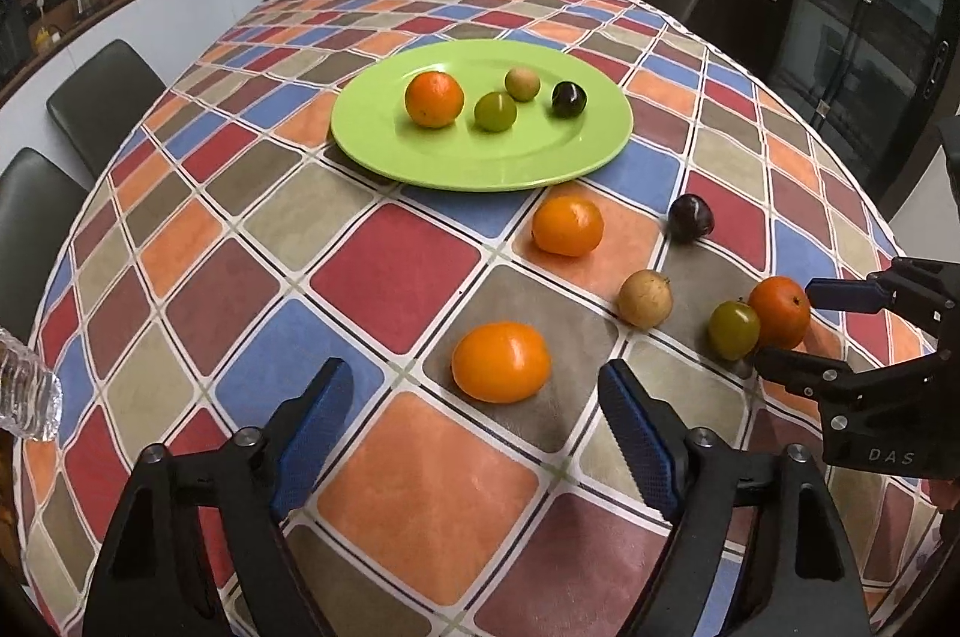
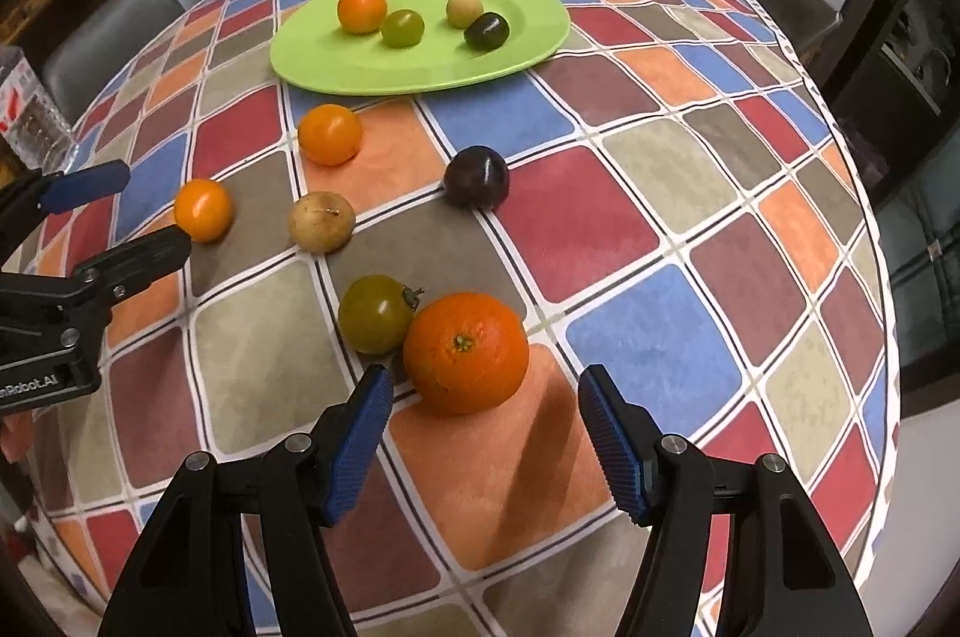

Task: Organize fruits
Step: 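Move the left gripper to the orange tomato while the right gripper approaches another mandarin, then grasp and lift the orange tomato with the left gripper while the right gripper lifts the mandarin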

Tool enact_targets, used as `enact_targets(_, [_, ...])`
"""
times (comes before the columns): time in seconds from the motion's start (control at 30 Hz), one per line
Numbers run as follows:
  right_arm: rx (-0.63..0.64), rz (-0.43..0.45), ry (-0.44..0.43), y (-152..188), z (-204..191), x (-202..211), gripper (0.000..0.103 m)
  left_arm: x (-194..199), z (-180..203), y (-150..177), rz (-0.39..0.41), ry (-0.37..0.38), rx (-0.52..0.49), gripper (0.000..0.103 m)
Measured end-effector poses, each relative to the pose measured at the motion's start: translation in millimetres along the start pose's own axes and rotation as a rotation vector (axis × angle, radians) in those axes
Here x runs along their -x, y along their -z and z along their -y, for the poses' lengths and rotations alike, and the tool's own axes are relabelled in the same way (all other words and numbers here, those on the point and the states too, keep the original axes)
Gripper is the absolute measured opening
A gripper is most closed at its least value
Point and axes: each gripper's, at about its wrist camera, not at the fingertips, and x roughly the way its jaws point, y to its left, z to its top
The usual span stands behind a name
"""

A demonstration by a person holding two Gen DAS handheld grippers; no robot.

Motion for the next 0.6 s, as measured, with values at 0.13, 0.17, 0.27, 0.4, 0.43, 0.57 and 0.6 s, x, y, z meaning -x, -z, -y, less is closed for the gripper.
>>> enact_targets(0.13, [0.003,-0.009,-0.001,-3.2,1.0,-4.9,0.061,-8.1,-0.1,-2.3,-0.018,0.016,0.001,0.07])
enact_targets(0.17, [0.006,-0.012,-0.003,-3.6,0.8,-6.3,0.059,-10.6,0.2,-2.8,-0.023,0.023,0.001,0.069])
enact_targets(0.27, [0.011,-0.013,-0.013,-5.4,0.9,-7.8,0.058,-15.6,0.9,-3.4,-0.038,0.042,0.008,0.058])
enact_targets(0.4, [0.009,-0.009,-0.046,-6.9,1.1,-8.1,0.045,-19.7,1.5,-5.1,-0.047,0.056,0.018,0.04])
enact_targets(0.43, [0.008,-0.007,-0.056,-7.2,0.6,-8.0,0.043,-20.3,1.1,-5.3,-0.047,0.056,0.024,0.04])
enact_targets(0.57, [0.008,-0.001,-0.053,-7.4,-0.1,-7.9,0.042,-20.0,0.3,-4.7,-0.043,0.061,0.037,0.039])
enact_targets(0.6, [0.001,0.002,-0.052,-7.0,0.3,-7.7,0.042,-19.4,0.3,-4.4,-0.043,0.064,0.037,0.039])
